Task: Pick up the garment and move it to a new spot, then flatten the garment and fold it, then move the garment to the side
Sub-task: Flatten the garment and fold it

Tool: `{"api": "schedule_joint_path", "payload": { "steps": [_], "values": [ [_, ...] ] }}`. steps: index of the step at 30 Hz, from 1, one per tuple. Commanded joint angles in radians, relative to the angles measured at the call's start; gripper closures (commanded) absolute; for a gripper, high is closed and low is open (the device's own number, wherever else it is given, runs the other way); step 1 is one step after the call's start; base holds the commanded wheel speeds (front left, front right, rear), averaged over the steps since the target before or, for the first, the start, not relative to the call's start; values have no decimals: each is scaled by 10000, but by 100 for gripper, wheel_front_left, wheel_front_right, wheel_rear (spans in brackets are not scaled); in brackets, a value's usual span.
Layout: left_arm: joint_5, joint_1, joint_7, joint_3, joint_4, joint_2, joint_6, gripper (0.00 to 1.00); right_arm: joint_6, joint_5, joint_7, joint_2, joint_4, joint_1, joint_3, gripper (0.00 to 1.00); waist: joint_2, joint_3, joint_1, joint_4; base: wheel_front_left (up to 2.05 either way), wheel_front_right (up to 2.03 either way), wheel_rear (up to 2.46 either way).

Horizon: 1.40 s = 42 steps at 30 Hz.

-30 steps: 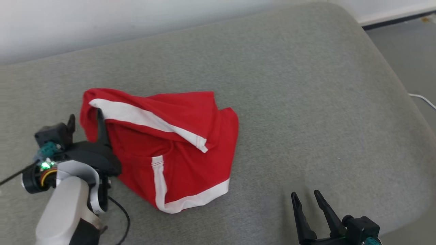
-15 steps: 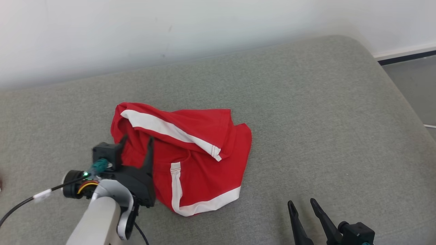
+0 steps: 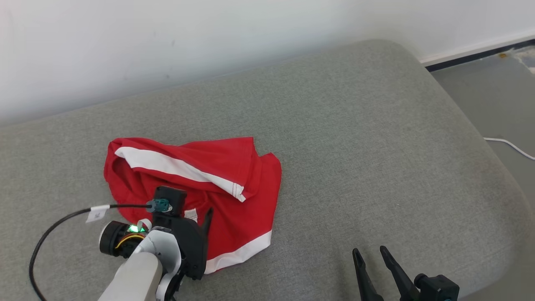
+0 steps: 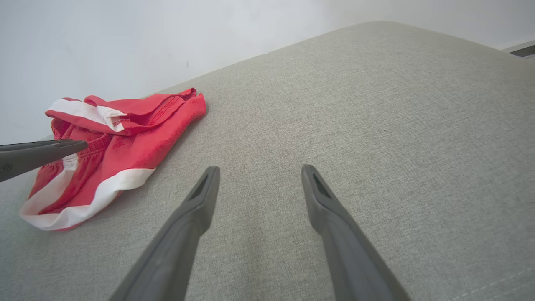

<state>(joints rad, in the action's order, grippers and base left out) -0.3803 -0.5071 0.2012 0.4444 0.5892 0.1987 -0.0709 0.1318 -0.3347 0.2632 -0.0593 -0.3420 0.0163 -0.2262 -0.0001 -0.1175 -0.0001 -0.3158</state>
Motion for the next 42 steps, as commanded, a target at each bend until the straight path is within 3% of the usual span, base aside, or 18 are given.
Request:
{"api": "schedule_joint_path", "payload": {
  "steps": [1, 10, 11, 12, 15, 20, 23, 29, 37, 42],
  "values": [
    [-140, 49, 170, 17, -43, 75, 18, 0, -23, -94, 11, 3, -3, -21, 17, 0, 1, -55, 1, -85, 0, 0, 0],
    [51, -14, 1562, 328, -731, 413, 241, 0, -23, -109, 17, 42, 77, 53, 85, 0, 1, -211, 1, -219, 0, 0, 0],
    [74, -4, 1707, 383, -810, 454, 225, 13, -23, -108, 17, 45, 85, 57, 102, 0, 1, -220, 1, -212, 0, 0, 0],
    [131, -4, 1847, 459, -896, 506, 215, 49, -23, -103, 17, 46, 90, 53, 129, 0, 1, -225, 1, -202, 0, 0, 0],
    [313, -20, 2485, 759, -1097, 714, 173, 100, -23, -95, 18, 63, 121, 32, 149, 0, 1, -238, 1, -164, 0, 0, 0],
    [406, -25, 3047, 1041, -1354, 922, 50, 100, -23, -123, 17, 74, 138, 74, 124, 0, 1, -271, 1, -135, 0, 0, 0],
    [349, -69, 2753, 940, -1769, 898, 162, 100, -23, -108, 19, 81, 150, 82, 177, 0, 1, -296, 1, -111, 0, 0, 0],
    [84, -598, 1231, 584, -2695, 305, 233, 100, -23, -88, 17, 90, 189, 55, 245, 0, 1, -324, 1, 32, 0, 0, 0],
    [-519, -1761, -770, 111, -3160, -958, 221, 100, -23, -167, 18, 91, 139, 162, 108, 0, 1, -320, 1, 29, 0, 0, 0],
    [-1263, -2101, -1747, -160, -3381, -1325, 193, 100, -23, -215, 18, 91, 150, 172, 95, 0, 1, -323, 1, -28, 0, 0, 0]
  ]
}}
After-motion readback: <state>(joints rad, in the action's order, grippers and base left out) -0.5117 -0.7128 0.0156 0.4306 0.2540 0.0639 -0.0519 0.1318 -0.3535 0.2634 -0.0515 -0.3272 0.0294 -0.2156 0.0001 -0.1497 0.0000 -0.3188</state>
